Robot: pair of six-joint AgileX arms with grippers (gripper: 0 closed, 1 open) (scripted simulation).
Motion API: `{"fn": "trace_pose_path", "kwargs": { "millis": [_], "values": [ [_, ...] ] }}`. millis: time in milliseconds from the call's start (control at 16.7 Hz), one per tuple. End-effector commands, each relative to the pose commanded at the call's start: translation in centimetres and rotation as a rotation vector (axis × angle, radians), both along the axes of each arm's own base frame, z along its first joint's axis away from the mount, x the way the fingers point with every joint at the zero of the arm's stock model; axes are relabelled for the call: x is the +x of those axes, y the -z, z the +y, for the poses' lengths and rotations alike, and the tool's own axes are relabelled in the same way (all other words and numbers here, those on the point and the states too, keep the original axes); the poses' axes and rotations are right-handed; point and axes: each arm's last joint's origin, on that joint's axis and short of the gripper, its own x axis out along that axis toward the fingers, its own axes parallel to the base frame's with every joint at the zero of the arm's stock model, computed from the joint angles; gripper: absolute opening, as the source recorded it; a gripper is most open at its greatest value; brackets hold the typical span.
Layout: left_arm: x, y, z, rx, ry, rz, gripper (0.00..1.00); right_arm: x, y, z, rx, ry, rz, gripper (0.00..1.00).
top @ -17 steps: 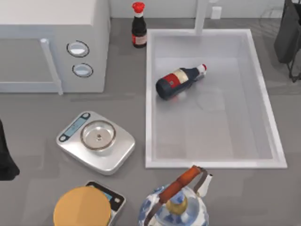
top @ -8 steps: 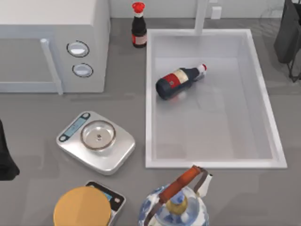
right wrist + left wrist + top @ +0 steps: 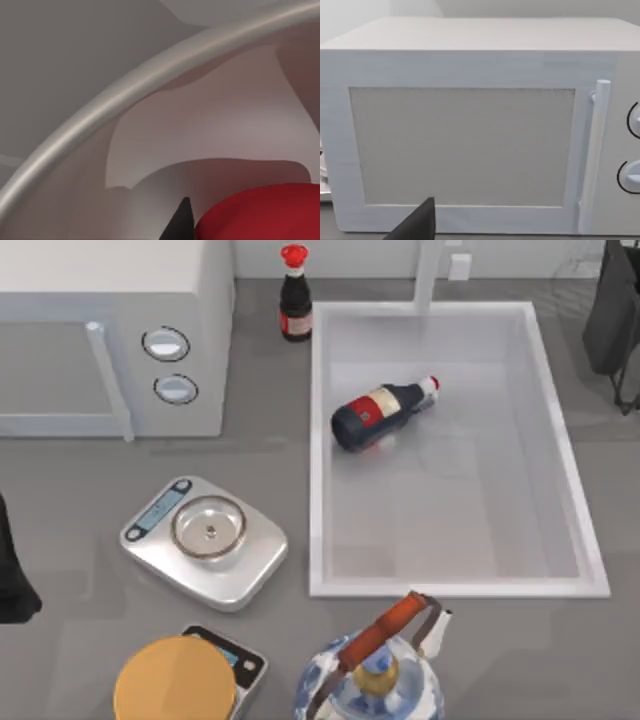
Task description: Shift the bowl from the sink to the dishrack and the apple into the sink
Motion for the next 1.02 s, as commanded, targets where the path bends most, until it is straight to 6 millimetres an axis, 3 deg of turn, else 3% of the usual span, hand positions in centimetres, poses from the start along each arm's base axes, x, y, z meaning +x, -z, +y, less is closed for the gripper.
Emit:
{"fn": "trace_pose_path", "kwargs": {
  "millis": [360,840,900,1020],
  "values": [
    [0.0,0.0,0.0,0.000,0.000,0.000,1.00,0.0,0.0,0.0,0.000,0.000,0.000,0.02],
    [0.0,0.0,0.0,0.000,0.000,0.000,1.00,0.0,0.0,0.0,0.000,0.000,0.000,0.00],
    [0.0,0.0,0.0,0.000,0.000,0.000,1.00,1.3,-3.0,-0.3,-0.039,0.002,-0.102,0.00],
    [0.0,0.0,0.0,0.000,0.000,0.000,1.00,1.5,-3.5,-0.4,-0.041,0.002,-0.108,0.00]
  ]
}}
